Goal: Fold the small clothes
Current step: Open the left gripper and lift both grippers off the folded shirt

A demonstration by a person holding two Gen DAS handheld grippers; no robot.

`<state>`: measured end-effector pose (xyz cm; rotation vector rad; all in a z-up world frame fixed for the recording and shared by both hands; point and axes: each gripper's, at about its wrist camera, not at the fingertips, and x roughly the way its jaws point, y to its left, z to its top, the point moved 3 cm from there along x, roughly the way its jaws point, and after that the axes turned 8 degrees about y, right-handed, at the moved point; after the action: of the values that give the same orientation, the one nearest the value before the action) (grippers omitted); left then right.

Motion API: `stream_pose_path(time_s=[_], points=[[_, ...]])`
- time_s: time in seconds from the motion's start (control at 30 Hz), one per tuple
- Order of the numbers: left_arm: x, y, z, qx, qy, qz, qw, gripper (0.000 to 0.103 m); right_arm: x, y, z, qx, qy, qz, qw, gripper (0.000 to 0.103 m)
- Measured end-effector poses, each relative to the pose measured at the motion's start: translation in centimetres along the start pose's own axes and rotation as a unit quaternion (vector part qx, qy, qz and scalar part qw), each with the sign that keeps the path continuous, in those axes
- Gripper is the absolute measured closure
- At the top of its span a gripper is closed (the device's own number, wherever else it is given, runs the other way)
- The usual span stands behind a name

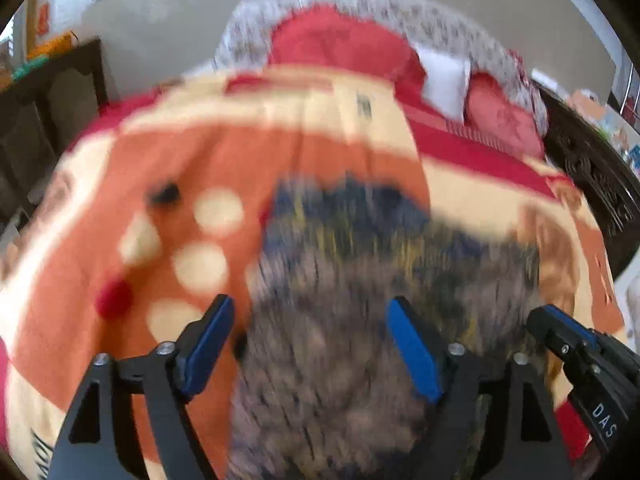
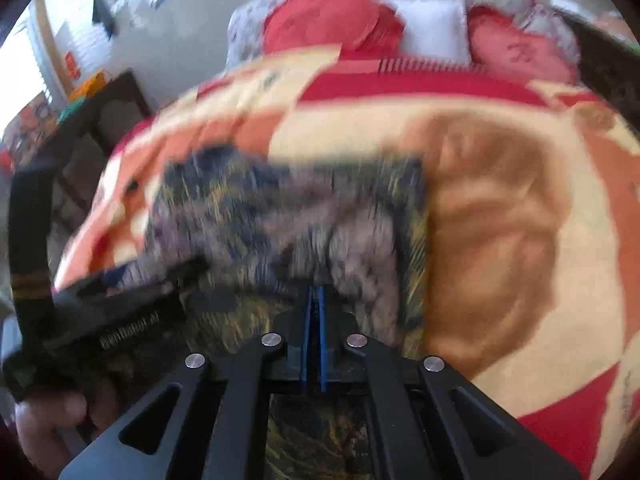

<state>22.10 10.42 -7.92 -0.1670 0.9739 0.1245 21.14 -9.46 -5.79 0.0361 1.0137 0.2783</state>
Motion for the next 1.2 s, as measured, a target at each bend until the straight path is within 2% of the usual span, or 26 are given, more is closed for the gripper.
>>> stream_pose_path(time_s=[0.07, 0.1, 0.17, 0.23, 0.27, 0.4, 0.5, 0.63, 0.73, 0.77, 0.83, 0.9, 0.97, 1.03, 1.13, 1.2], points=[[0.9, -0.1, 1.4, 0.010, 0.000, 0.027, 0.9996, 0.010, -0.1, 0.6, 1.4, 0.011, -0.009, -0.016, 1.000, 0.076], [2.3, -0.4, 2.1, 0.018, 0.015, 0.032, 0.9992, 0.010, 0.6, 0.8, 2.1, 0.018, -0.006, -0.017, 1.000, 0.075], [4.6, -0.7, 2.2, 0.022, 0.051, 0.030, 0.9980, 0.009, 2.9, 0.9, 2.7, 0.025, 0.010, -0.031, 0.999, 0.075], [5.7, -0.4, 2.1, 0.010, 0.069, 0.027, 0.9972, 0.000, 5.6, 0.5, 2.1, 0.020, 0.026, -0.044, 0.999, 0.075], [5.8, 0.0, 2.1, -0.002, 0.069, 0.013, 0.9975, 0.000, 5.7, 0.4, 1.8, 0.013, 0.010, -0.043, 0.999, 0.075], [6.1, 0.9, 2.3, -0.033, 0.076, -0.021, 0.9963, 0.000, 5.5, 0.9, 1.3, -0.003, -0.002, -0.056, 0.998, 0.075], [6.2, 1.1, 2.4, -0.036, 0.076, -0.018, 0.9963, 0.000, 5.3, 1.0, 1.1, -0.002, -0.004, -0.052, 0.999, 0.075], [6.1, 0.2, 2.1, -0.020, 0.069, 0.003, 0.9974, 0.000, 5.5, 0.8, 1.2, -0.001, -0.003, -0.048, 0.999, 0.075], [4.5, 0.7, 1.8, -0.005, 0.086, -0.006, 0.9963, 0.000, 5.5, 1.1, 1.4, -0.014, 0.009, -0.057, 0.998, 0.073], [2.8, 0.8, 1.4, 0.008, 0.072, 0.003, 0.9973, 0.000, 5.3, 1.2, 1.7, -0.022, 0.020, -0.056, 0.998, 0.073], [-0.3, 1.0, 0.2, 0.031, 0.043, 0.018, 0.9984, 0.000, 3.7, 1.1, 2.0, -0.022, 0.040, -0.048, 0.998, 0.073], [-3.9, 1.0, -2.4, 0.055, 0.033, 0.017, 0.9978, 0.000, 0.5, 1.5, 1.0, -0.032, 0.026, -0.025, 0.999, 0.073], [-6.6, 0.9, -5.5, 0.066, 0.032, 0.006, 0.9973, 0.000, -2.8, 2.3, -1.2, -0.061, 0.005, -0.011, 0.998, 0.073], [-8.5, 0.9, -9.2, 0.068, 0.034, -0.009, 0.9970, 0.000, -5.4, 3.0, -4.5, -0.092, 0.004, 0.000, 0.996, 0.073], [-7.9, 0.2, -13.6, 0.074, 0.070, -0.029, 0.9944, 0.000, -6.9, 3.2, -10.3, -0.116, 0.026, 0.025, 0.993, 0.073], [-5.3, -0.4, -16.1, 0.077, 0.116, -0.029, 0.9898, 0.000, -5.4, 2.9, -13.5, -0.118, 0.060, 0.043, 0.990, 0.073]])
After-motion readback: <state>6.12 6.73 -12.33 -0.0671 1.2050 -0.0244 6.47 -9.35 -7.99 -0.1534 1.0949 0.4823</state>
